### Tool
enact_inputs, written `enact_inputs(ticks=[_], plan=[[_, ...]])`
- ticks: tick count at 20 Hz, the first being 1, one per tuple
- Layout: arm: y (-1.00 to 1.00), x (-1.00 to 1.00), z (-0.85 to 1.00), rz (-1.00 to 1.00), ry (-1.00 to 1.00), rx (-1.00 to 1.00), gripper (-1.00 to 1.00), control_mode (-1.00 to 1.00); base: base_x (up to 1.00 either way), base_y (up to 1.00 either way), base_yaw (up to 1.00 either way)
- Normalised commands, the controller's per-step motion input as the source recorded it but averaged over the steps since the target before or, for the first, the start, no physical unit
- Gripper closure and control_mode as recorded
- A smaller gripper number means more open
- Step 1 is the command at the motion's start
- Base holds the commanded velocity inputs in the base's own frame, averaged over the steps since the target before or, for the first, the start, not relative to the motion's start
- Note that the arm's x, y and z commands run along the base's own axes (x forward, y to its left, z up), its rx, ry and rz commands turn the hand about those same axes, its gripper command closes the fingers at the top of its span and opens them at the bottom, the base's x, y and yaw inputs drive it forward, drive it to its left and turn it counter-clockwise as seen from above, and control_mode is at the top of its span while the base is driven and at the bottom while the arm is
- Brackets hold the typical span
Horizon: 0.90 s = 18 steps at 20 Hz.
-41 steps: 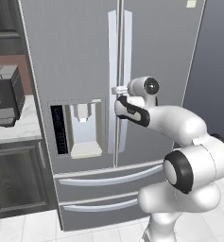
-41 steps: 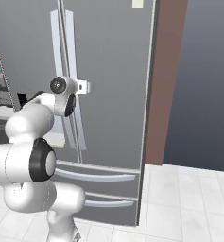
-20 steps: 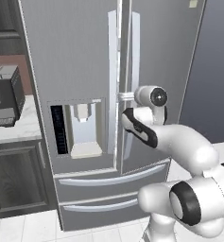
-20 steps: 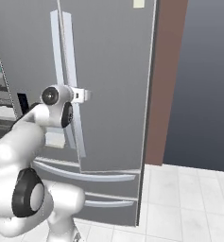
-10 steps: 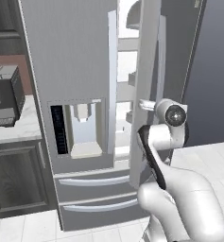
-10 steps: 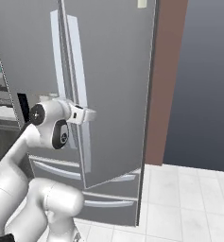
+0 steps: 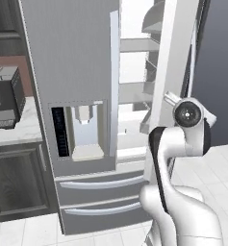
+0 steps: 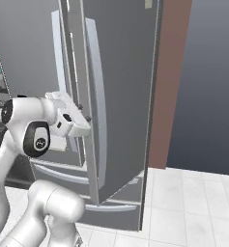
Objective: Take the lemon wedge from the fridge and place it on the plate with fish on the dining counter.
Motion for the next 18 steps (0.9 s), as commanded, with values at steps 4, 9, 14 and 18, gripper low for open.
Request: enact_inputs(ticks=[4, 9, 14, 18], plan=[[0.6, -1.0, 0.91, -0.13, 0.01, 0.04, -1.0, -1.0, 0.0, 0.0, 0.0], [1.0, -0.3, 0.46, 0.0, 0.18, -0.04, -1.0, -1.0, 0.0, 0.0, 0.0], [0.89, 0.23, 0.15, -0.21, 0.26, -0.05, -1.0, -1.0, 0.0, 0.0, 0.0], [0.33, 0.39, 0.01, -0.59, 0.14, -0.04, -1.0, -1.0, 0.0, 0.0, 0.0]])
